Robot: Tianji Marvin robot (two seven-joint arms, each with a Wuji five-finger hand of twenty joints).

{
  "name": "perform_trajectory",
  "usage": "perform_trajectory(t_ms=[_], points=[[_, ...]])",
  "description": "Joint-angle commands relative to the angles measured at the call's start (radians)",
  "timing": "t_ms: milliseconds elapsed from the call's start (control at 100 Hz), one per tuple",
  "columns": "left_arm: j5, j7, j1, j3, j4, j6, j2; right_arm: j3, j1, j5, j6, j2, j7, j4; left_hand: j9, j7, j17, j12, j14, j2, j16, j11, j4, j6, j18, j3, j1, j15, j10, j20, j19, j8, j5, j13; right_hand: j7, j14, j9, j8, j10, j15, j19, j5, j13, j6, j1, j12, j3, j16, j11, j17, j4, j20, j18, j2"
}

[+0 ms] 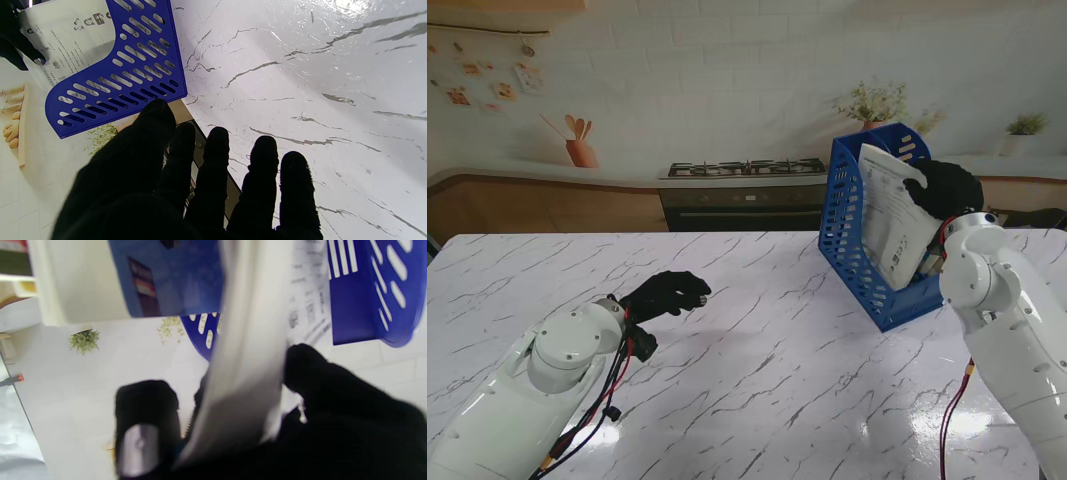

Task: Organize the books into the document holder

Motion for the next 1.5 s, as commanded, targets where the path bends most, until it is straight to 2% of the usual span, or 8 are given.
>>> perform_trajectory(t_ms=[0,240,350,550,730,930,1050,1490], points=[[-0.008,-0.01,0.001,0.004,0.004,-0.026,-0.004,-0.007,-0.021,-0.012,0.012,-0.008,-0.005,-0.01,0.018,0.015,-0.001,0.005,-0.031,-0.023,0.013,0.017,-0.007,-0.038,-0.017,-0.006,0.011,0.017,-0.033,-0.002,0.001,0.002,-0.001,0.011,0.11,-0.06,0.016,-0.02,-0.017,0.032,0.279,-0.007,0.044,-0.21,0.054,-0.025,0.15,-0.008,-0.03,0.031,0.022,-0.045,-0.233,0.001],[-0.011,-0.009,0.003,0.003,0.003,-0.026,-0.005,-0.006,-0.036,-0.021,0.028,-0.007,0.006,-0.035,0.013,0.011,-0.004,0.003,-0.029,-0.02,0.011,0.013,-0.005,-0.039,-0.017,-0.007,0.008,0.014,-0.032,-0.003,-0.002,0.0,-0.004,0.007,0.034,0.073,-0.048,-0.165,0.035,-0.234,0.162,-0.07,0.043,-0.162,-0.037,-0.128,0.179,-0.178,-0.215,0.0,0.018,-0.212,-0.101,-0.026],[-0.011,-0.009,0.002,0.004,0.004,-0.026,-0.005,-0.004,-0.044,-0.024,0.033,-0.006,0.01,-0.05,0.009,0.007,-0.005,-0.001,-0.03,-0.015,0.011,0.007,-0.004,-0.037,-0.018,-0.008,0.003,0.013,-0.03,-0.004,-0.004,-0.002,-0.005,0.005,-0.01,0.148,-0.077,-0.228,0.056,-0.459,0.034,-0.085,-0.047,-0.151,-0.121,-0.175,0.165,-0.25,-0.303,-0.057,0.028,-0.297,0.045,-0.023],[-0.012,-0.011,-0.001,0.007,0.006,-0.028,-0.005,0.016,-0.065,-0.038,0.028,-0.005,0.015,-0.085,0.007,-0.003,-0.006,-0.007,-0.029,-0.01,0.01,0.001,0.0,-0.037,-0.019,-0.007,0.0,0.011,-0.027,-0.005,-0.004,-0.009,-0.005,0.004,-0.13,0.207,-0.148,-0.286,0.076,-0.77,-0.151,-0.106,-0.206,-0.113,-0.17,-0.248,-0.002,-0.311,-0.45,-0.309,0.008,-0.27,0.176,-0.026],[-0.013,-0.011,-0.004,0.009,0.01,-0.03,-0.005,0.031,-0.084,-0.02,0.035,-0.006,0.03,-0.121,0.006,-0.01,-0.008,-0.009,-0.029,-0.005,0.01,-0.001,0.003,-0.035,-0.019,-0.007,-0.005,0.011,-0.025,-0.005,-0.005,-0.013,-0.004,0.003,-0.445,0.245,-0.225,-0.246,0.105,-1.06,-0.406,-0.065,-0.367,-0.038,-0.218,-0.37,-0.288,-0.401,-0.645,-0.584,0.085,-0.247,0.263,0.111],[-0.011,-0.013,-0.003,0.006,0.007,-0.027,-0.004,0.052,-0.105,-0.012,0.033,-0.007,0.037,-0.17,0.0,-0.018,-0.011,-0.014,-0.03,-0.001,0.01,-0.008,0.006,-0.035,-0.022,-0.008,-0.009,0.008,-0.023,-0.007,-0.009,-0.017,-0.004,-0.001,-0.539,0.26,-0.366,-0.319,0.132,-1.259,-0.692,-0.099,-0.571,-0.006,-0.228,-0.46,-0.391,-0.494,-0.791,-0.875,0.083,-0.335,0.287,0.115],[-0.01,-0.015,0.0,0.004,0.007,-0.027,-0.004,0.075,-0.131,0.005,0.038,-0.007,0.068,-0.23,-0.002,-0.022,-0.013,-0.018,-0.03,0.003,0.009,-0.013,0.009,-0.033,-0.021,-0.007,-0.013,0.006,-0.023,-0.009,-0.012,-0.019,-0.006,-0.002,-0.582,0.259,-0.439,-0.364,0.121,-1.339,-0.877,-0.131,-0.69,0.011,-0.236,-0.508,-0.417,-0.542,-0.864,-1.063,0.086,-0.409,0.254,0.105],[-0.008,-0.014,0.015,-0.011,-0.007,-0.03,-0.002,0.103,-0.212,0.012,0.024,-0.014,0.067,-0.43,-0.01,-0.042,-0.015,-0.034,-0.032,0.011,0.006,-0.027,0.02,-0.031,-0.027,-0.001,-0.023,-0.001,-0.019,-0.011,-0.014,-0.027,-0.021,-0.007,-0.599,0.253,-0.403,-0.402,0.143,-1.349,-0.942,-0.095,-0.688,0.065,-0.257,-0.526,-0.41,-0.562,-0.888,-1.101,0.089,-0.429,0.249,0.102]])
